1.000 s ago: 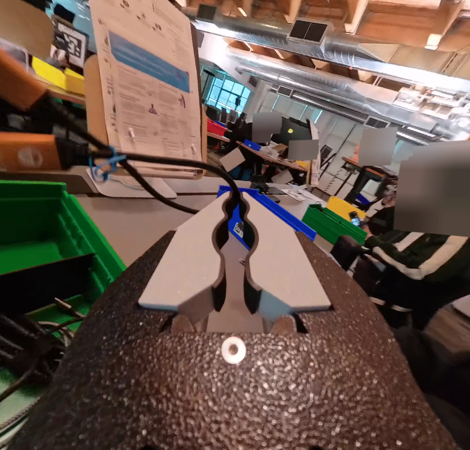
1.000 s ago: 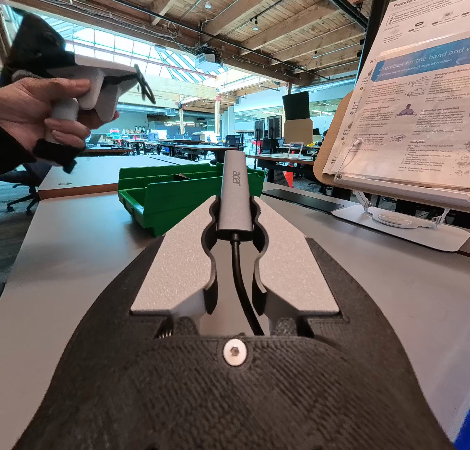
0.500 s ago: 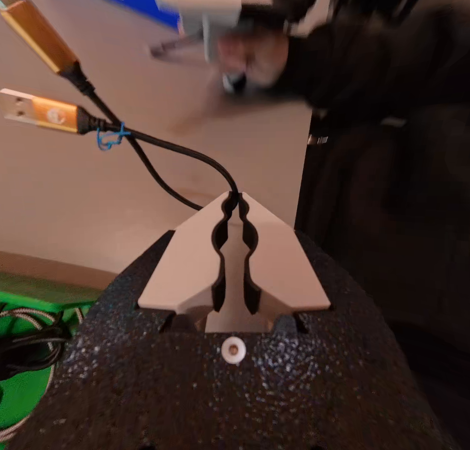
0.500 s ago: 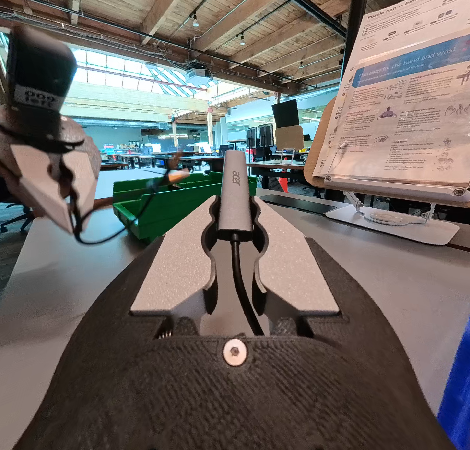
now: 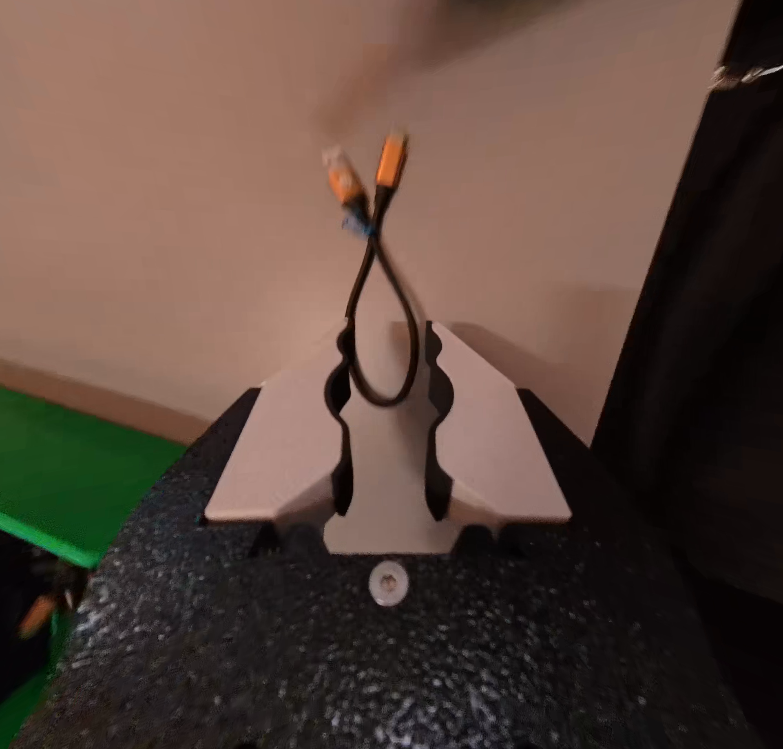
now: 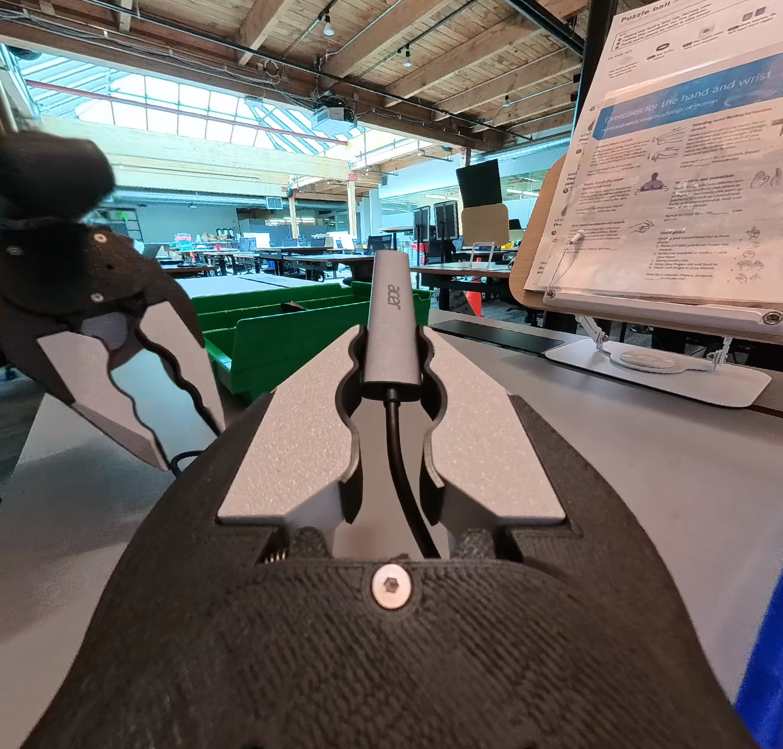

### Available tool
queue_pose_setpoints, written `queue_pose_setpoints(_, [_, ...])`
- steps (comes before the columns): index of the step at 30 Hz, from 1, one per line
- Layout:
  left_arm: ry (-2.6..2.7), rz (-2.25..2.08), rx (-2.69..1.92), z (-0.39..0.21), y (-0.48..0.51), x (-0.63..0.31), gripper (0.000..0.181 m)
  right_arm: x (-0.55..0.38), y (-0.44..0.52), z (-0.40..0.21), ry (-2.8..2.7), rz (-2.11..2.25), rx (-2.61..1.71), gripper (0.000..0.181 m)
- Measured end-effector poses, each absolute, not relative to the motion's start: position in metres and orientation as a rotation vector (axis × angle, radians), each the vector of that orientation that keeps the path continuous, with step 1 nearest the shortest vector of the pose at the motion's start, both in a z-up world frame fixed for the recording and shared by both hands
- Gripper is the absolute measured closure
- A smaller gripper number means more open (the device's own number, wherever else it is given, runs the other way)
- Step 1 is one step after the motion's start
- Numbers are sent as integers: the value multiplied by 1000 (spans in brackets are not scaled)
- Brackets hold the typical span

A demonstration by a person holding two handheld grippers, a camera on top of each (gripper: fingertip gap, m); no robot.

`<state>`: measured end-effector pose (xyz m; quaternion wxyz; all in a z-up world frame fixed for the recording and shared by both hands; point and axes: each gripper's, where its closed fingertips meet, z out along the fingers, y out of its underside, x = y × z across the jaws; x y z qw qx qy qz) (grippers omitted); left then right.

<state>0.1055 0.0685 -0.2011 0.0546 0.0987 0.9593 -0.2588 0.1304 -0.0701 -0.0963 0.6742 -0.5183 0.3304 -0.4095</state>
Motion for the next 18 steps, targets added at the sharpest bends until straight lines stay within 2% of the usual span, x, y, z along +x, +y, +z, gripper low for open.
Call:
queue_pose_setpoints(1, [2875,-847,374,-197,58,100,151,130,-70,-96,743,-922,-1167,160])
queue_pose_setpoints(3, [2743,-925,521,-192,38,98,151,130,-70,-96,741,-924,-1167,160])
queue_pose_setpoints(5, [2654,-1006,689,-192,18,90,163,130,-70,-96,741,-921,-1169,160])
queue_pose_setpoints(7, [2637,-1075,762,-197,2,85,164,130,-69,-96,740,-918,-1170,160])
queue_pose_setpoints(13, [2772,-954,702,-230,-5,107,165,130,-68,-97,735,-911,-1177,160])
queue_pose_setpoints(18, [2786,-1037,571,-233,-14,114,174,130,-68,-97,732,-911,-1177,160])
